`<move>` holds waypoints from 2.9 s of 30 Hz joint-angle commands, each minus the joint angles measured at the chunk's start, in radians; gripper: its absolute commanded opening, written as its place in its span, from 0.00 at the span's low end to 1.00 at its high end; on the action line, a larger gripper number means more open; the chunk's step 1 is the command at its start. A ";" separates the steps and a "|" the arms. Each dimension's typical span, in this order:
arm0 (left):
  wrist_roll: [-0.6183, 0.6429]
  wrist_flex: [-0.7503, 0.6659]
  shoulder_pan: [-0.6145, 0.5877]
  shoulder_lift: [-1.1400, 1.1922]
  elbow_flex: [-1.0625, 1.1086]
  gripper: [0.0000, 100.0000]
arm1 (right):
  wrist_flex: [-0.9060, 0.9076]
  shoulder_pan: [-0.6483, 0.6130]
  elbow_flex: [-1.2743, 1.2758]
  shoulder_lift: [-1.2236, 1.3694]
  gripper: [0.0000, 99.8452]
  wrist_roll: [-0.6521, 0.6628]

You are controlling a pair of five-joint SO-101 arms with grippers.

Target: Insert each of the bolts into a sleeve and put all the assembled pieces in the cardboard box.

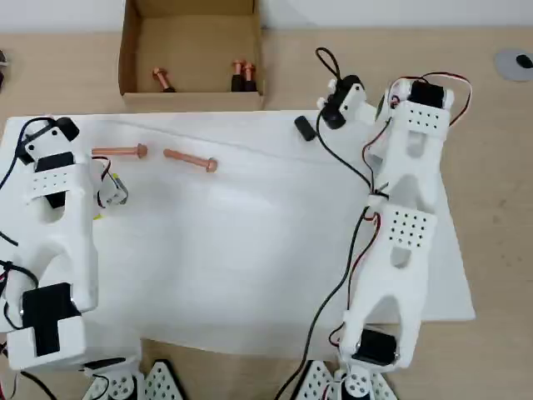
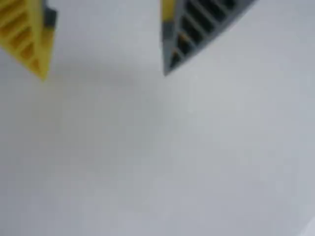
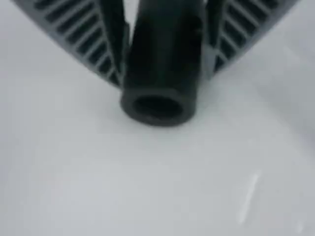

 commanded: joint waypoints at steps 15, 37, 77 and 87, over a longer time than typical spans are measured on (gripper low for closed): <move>-0.005 0.005 0.003 -0.010 -0.034 0.17 | 0.008 -0.002 -0.143 -0.010 0.01 -0.084; 0.074 0.210 -0.020 -0.012 -0.273 0.17 | 0.106 -0.087 -0.386 -0.463 0.01 -0.517; -1.260 0.646 0.121 0.631 -1.178 0.17 | -0.135 -0.084 1.667 -1.977 0.01 -0.704; -1.261 0.658 0.097 0.673 -1.324 0.17 | -0.138 -0.084 1.853 -2.124 0.01 -0.669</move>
